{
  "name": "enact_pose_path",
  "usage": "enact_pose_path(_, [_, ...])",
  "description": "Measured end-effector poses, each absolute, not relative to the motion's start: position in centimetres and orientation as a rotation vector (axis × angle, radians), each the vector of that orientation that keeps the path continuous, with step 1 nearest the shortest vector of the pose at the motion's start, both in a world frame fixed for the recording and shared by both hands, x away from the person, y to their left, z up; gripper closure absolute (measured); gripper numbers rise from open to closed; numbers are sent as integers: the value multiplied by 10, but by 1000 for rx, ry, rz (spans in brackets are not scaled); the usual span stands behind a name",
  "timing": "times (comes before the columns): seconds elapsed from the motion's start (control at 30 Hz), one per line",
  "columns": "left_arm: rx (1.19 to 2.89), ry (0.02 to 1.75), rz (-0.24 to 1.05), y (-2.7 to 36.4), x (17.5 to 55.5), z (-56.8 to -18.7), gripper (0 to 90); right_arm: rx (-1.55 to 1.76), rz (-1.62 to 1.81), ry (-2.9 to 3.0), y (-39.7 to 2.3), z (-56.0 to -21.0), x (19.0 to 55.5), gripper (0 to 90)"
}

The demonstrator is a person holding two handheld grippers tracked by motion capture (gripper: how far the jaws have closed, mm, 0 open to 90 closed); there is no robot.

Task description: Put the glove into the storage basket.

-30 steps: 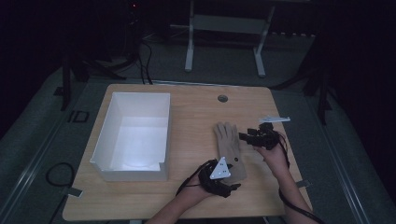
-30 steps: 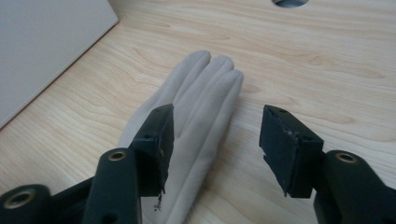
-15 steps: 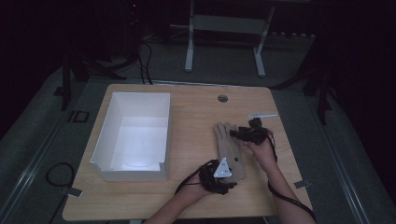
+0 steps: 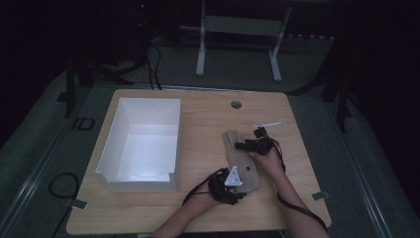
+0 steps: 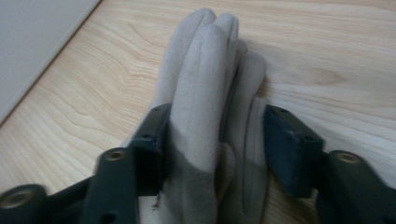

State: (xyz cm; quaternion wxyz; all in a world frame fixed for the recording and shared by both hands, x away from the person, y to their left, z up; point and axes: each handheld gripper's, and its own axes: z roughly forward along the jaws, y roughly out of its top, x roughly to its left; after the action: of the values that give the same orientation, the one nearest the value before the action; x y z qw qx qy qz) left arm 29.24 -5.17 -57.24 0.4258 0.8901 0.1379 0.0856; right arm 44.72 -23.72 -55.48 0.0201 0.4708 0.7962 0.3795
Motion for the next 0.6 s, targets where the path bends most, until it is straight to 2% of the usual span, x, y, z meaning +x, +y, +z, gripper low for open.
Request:
enact_pose_path(0.13, [2243,324,236,-53,292,-572,448,1325,1089,2460,-225,-548,438,672])
enact_pose_path(0.37, [2240,304,275,-54,290,-575,458,1264,1030,2414,-217,-545,431,714])
enact_pose_path(0.47, [2241,300,310,-55,288,-575,494,1275,1042,2408,-218,-545,431,724])
enact_pose_path(0.5, [2241,300,310,-55,288,-575,591,1292,1042,2417,-218,-544,432,735])
enact_pose_path(0.53, [2253,331,374,-56,289,-574,710,1301,1040,2421,-219,-544,432,740])
enact_pose_path(0.57, [2253,331,374,-56,289,-574,778,1301,1040,2421,-219,-544,432,740])
enact_pose_path(0.6, [2253,367,321,-55,294,-572,795,1303,1038,2431,-218,-542,434,750])
